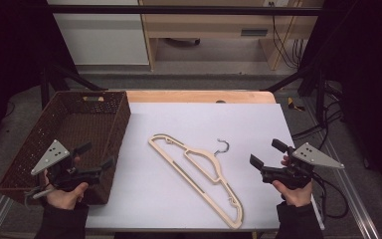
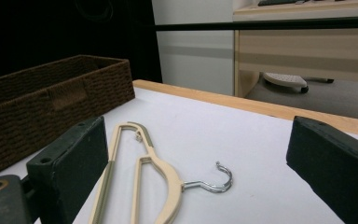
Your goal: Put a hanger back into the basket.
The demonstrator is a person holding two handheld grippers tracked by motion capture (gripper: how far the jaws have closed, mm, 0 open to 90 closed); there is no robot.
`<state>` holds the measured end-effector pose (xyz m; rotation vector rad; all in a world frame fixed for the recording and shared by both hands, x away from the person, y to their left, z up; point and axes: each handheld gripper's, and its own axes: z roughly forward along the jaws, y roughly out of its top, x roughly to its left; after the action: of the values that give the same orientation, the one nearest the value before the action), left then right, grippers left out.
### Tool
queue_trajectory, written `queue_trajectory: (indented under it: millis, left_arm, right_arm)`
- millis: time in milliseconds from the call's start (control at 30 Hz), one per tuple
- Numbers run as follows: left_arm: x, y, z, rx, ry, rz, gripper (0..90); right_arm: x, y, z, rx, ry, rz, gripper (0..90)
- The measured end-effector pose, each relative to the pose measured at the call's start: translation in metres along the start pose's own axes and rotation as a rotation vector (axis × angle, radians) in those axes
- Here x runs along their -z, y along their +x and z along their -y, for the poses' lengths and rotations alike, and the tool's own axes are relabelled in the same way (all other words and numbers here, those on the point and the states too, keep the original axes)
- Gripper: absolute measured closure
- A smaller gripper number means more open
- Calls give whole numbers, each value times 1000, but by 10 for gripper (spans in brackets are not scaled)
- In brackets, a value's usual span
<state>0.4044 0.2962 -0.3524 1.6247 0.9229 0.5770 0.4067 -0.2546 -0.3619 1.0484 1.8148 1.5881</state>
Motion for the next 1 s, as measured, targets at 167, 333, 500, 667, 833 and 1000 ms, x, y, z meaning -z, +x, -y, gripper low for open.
queue_trajectory:
  millis: [167, 333, 500, 667, 833, 1000]
  left_arm:
    - [-3, 0, 2, -4, 14, -3, 47]
    - [-4, 2, 4, -4, 26, -7, 47]
    - [-5, 2, 5, -4, 31, -10, 48]
    - [-8, 1, 6, -11, 47, -14, 48]
    - [-7, 1, 6, -11, 44, -21, 48]
    - [-6, 0, 5, -14, 43, -21, 48]
  right_arm:
    - [-4, 2, 2, 16, 38, 2, 80]
    - [-11, 6, 5, 18, 92, 5, 108]
    - [-21, 11, 9, 25, 135, 0, 131]
    - [-34, 17, 18, 27, 215, -13, 186]
    - [-43, 22, 27, 29, 297, -20, 224]
    - [-51, 26, 40, 26, 385, -49, 314]
